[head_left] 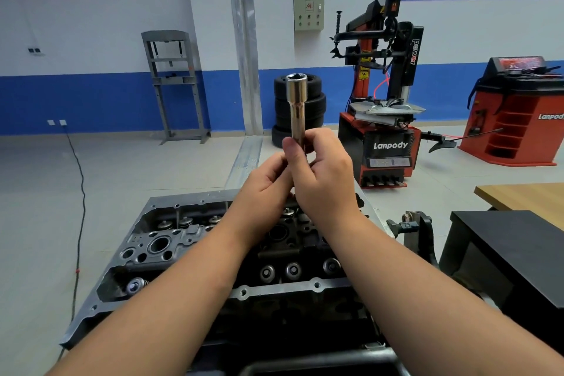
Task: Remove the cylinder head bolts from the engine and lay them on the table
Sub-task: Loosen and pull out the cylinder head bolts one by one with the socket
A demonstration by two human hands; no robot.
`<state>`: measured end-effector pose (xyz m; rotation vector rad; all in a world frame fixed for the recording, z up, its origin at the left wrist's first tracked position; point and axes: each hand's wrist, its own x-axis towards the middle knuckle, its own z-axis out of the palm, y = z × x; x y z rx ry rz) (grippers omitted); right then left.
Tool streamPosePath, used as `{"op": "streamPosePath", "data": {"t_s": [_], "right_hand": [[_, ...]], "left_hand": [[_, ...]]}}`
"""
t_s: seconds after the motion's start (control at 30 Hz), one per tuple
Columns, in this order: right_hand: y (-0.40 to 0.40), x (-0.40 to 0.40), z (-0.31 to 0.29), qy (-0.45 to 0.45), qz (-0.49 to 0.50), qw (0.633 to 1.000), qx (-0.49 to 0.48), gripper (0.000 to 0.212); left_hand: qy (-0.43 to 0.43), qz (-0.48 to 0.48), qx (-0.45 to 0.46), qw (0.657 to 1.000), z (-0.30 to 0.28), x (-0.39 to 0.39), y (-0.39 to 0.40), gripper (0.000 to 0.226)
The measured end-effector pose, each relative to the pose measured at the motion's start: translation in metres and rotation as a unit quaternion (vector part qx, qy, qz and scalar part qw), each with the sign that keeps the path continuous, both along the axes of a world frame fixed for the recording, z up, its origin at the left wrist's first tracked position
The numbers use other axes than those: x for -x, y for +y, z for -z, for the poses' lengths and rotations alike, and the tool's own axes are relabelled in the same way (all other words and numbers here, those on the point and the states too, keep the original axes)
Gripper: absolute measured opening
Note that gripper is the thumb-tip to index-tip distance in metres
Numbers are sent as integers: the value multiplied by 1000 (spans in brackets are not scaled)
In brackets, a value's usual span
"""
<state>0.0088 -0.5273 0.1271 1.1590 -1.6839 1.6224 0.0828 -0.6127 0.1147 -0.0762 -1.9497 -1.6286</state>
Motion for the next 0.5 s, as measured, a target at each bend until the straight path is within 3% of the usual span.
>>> {"op": "streamPosePath", "data": {"t_s": [0.27, 0.5], "right_hand": [[1, -1, 1, -24, -26, 999, -15, 21], [-1, 1, 2, 5, 26, 1000, 14, 26]], "left_hand": [[6, -38, 21, 999, 1, 2, -2, 15], [-9, 9, 10, 1000, 2, 1, -1, 23]]}}
